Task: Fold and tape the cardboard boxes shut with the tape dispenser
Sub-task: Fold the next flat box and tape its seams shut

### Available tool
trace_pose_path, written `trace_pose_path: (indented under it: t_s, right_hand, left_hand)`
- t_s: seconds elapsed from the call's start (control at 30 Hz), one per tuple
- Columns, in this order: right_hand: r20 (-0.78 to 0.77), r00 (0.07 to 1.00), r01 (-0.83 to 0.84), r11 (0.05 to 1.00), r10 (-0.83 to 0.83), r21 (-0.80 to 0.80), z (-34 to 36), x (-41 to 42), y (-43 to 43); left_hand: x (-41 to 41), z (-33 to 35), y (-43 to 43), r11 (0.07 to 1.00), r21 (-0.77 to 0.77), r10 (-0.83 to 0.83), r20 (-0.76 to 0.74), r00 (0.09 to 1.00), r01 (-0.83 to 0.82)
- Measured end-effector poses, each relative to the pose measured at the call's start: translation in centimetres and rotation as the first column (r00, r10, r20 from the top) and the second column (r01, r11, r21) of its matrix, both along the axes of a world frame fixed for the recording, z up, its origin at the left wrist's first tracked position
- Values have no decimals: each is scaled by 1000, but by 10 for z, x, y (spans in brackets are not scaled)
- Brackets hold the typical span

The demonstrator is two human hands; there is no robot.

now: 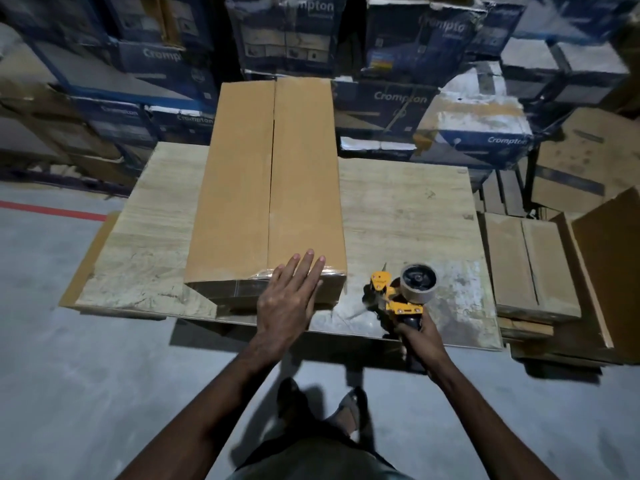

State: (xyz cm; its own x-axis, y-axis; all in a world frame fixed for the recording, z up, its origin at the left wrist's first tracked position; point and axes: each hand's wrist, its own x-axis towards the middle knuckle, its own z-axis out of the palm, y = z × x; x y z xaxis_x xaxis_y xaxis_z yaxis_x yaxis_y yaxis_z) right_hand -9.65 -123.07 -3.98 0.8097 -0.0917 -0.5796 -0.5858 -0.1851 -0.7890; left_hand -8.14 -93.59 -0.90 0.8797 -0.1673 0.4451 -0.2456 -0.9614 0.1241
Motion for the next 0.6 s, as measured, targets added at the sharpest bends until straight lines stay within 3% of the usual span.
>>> trace_pose_path:
  t_s: [0.1, 0.23, 0.43, 0.5, 0.6]
  right_hand:
    - [-73, 974, 226, 957, -216, 180, -19, 26, 13]
    - [-138, 916, 400, 884, -376, 242, -50, 47, 21]
    - [-101, 916, 402, 883, -389, 245, -78, 47, 36]
    - [-109, 932, 362, 908, -346, 209, -77, 44, 39]
    - [-87, 960, 260, 963, -265, -73, -62, 30, 40]
  left_hand:
    - [-2, 2, 2, 1000, -1, -2, -27, 1000, 2]
    - [-7, 8, 5, 999, 37, 5, -103, 995, -1]
    - [-13, 13, 26, 981, 182, -25, -231, 973, 69]
    - [-16, 17, 33, 984, 170, -7, -232, 973, 48]
    - [-23, 27, 56, 996, 87, 19, -309, 951, 8]
